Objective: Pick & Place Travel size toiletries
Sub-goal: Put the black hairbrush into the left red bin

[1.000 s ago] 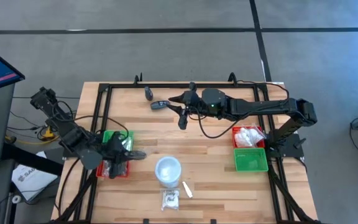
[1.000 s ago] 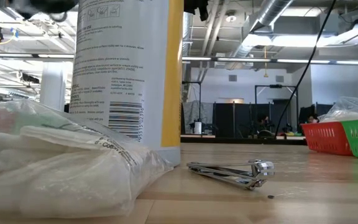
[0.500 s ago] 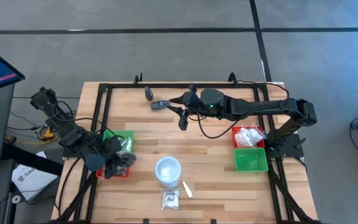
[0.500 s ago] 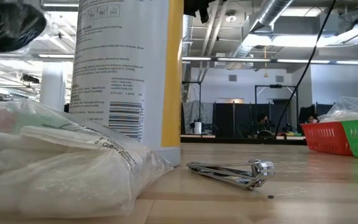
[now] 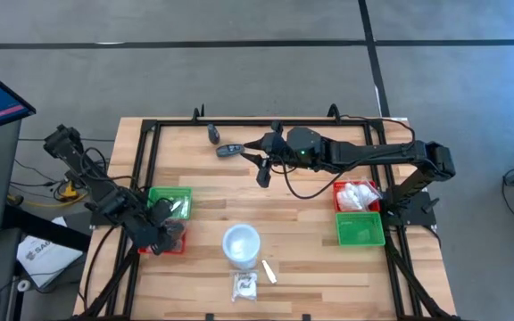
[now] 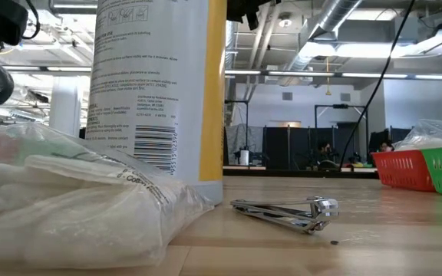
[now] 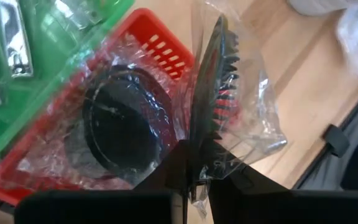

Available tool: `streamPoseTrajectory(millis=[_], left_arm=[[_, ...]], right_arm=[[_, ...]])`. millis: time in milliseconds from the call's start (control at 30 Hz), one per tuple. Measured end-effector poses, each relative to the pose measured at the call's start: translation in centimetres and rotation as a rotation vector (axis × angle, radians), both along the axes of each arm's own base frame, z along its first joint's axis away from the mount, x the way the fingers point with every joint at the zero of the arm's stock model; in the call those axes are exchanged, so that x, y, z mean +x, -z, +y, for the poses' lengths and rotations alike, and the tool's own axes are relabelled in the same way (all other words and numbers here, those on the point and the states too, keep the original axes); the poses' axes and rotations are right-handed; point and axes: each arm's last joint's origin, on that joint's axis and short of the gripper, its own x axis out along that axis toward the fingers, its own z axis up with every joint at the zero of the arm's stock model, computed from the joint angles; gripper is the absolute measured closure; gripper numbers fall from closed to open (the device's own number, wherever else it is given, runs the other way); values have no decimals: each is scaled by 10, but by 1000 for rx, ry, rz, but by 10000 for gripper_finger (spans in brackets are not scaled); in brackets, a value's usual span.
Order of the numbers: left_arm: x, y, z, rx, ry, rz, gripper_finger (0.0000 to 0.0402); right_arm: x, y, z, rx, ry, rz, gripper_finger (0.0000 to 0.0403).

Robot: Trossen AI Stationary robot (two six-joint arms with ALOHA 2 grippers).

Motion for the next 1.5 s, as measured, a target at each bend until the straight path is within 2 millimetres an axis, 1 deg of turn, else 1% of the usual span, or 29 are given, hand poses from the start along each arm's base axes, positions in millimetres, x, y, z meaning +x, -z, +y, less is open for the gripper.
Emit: streamPoseTrajectory(millis=[100,300,533,700,933,1067,1267,1500], left_arm=[[0,3,0,-3,-12,8,378],[-1,3,0,-33,-52,21,378],[0,4,0,-40,-53,22,378],[-3,22,1,-30,-41,58,378],[-2,35,-2,-62,-26,27,373],[-4,41,-1,-51,-20,41,364],[-5,43,0,-48,-20,46,344],[-6,42,-1,-72,-11,63,304]], right_arm=[[0,0,0,0,0,3,287],[-1,3,0,-7,-2,30,287],[-1,4,0,-6,-2,48,287],[-1,4,0,-6,-2,48,287],[-1,4,0,-5,-2,47,287],[-1,4,0,-5,-2,47,287],[-1,4,0,-5,-2,47,287],[-1,4,0,-4,-1,47,287]])
